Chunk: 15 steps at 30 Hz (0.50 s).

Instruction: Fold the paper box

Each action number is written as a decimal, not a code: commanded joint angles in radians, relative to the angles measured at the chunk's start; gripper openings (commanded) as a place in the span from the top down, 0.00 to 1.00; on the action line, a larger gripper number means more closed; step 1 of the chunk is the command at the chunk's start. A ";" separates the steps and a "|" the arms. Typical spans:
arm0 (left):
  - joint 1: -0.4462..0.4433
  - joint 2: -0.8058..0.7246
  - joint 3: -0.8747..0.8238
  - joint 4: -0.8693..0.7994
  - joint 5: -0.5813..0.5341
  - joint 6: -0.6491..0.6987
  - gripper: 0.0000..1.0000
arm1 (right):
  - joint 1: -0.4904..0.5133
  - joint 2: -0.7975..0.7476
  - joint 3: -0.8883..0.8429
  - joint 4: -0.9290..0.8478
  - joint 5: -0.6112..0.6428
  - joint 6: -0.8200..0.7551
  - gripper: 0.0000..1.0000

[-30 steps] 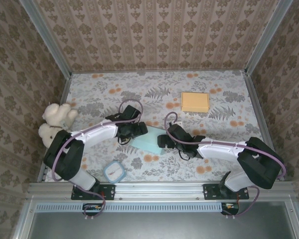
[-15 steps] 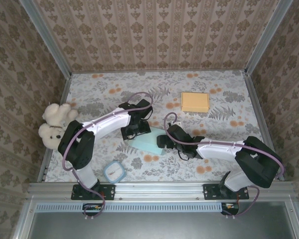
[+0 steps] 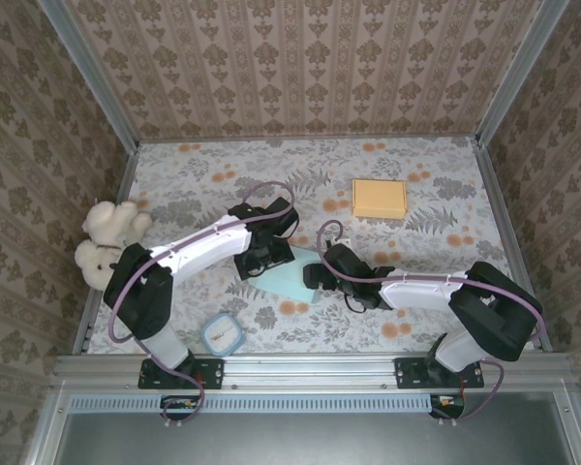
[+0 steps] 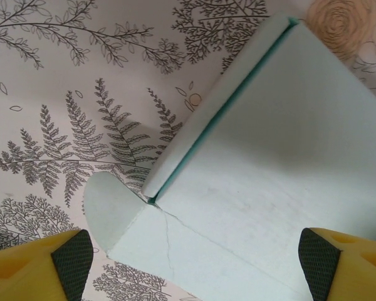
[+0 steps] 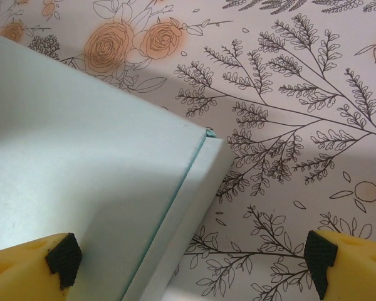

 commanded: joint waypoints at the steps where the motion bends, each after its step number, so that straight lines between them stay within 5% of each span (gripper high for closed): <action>1: -0.004 0.035 -0.001 -0.032 -0.027 -0.028 0.11 | -0.005 0.016 -0.023 0.005 -0.021 0.005 0.05; 15: -0.003 0.085 -0.031 0.017 -0.025 0.004 0.11 | -0.005 0.015 -0.036 0.023 -0.025 0.005 0.05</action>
